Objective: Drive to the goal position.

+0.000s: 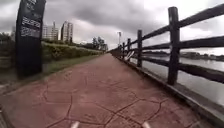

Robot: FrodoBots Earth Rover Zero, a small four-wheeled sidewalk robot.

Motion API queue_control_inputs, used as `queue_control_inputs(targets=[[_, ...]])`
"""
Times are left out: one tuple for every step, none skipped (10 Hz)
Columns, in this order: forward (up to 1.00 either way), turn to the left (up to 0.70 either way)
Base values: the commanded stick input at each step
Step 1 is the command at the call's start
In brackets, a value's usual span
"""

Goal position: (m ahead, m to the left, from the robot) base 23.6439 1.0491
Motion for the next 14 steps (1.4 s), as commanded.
queue_control_inputs(targets=[[0.50, 0.00], [0.50, 0.00], [0.50, 0.00], [0.50, 0.00], [0.50, 0.00], [0.50, 0.00], [0.50, 0.00], [0.50, 0.00], [0.50, 0.00], [0.50, 0.00], [0.50, 0.00], [0.50, 0.00], [0.50, 0.00], [0.50, 0.00]])
